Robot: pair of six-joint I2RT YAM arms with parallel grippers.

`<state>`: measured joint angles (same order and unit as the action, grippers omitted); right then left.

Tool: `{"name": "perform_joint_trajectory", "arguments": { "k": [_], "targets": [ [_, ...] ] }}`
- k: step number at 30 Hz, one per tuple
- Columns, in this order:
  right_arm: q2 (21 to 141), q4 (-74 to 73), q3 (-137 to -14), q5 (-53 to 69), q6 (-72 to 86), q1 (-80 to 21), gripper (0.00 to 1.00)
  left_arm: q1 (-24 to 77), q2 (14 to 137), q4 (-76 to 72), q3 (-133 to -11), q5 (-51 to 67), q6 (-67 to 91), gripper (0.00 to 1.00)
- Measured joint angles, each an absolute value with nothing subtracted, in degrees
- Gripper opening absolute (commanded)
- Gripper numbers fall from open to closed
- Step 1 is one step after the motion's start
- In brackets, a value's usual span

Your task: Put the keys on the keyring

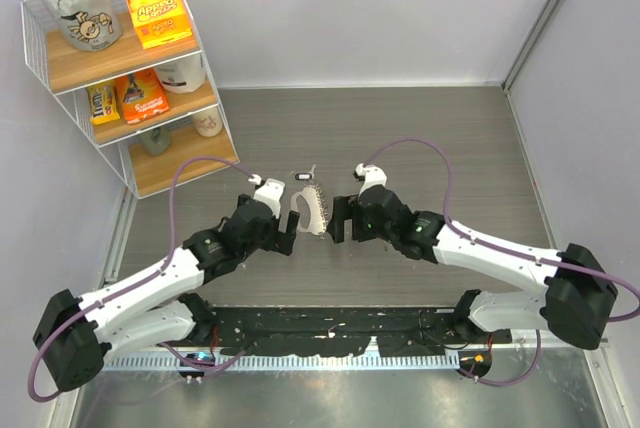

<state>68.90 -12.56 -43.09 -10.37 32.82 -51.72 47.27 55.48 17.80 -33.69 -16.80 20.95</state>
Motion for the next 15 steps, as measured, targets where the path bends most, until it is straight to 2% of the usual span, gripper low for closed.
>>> {"name": "perform_joint_trajectory", "arguments": {
  "k": [8, 15],
  "targets": [
    [75.2, -7.1, -42.4, -8.6, 40.1, -53.4, 0.81, 47.3, 49.4, 15.7, -29.7, -16.8, 20.8, 0.99],
    [76.4, -6.5, -42.3, -8.6, 38.0, -54.3, 0.78, 47.3, 45.2, 14.4, -28.0, -16.7, 20.9, 0.99]
  ]
}}
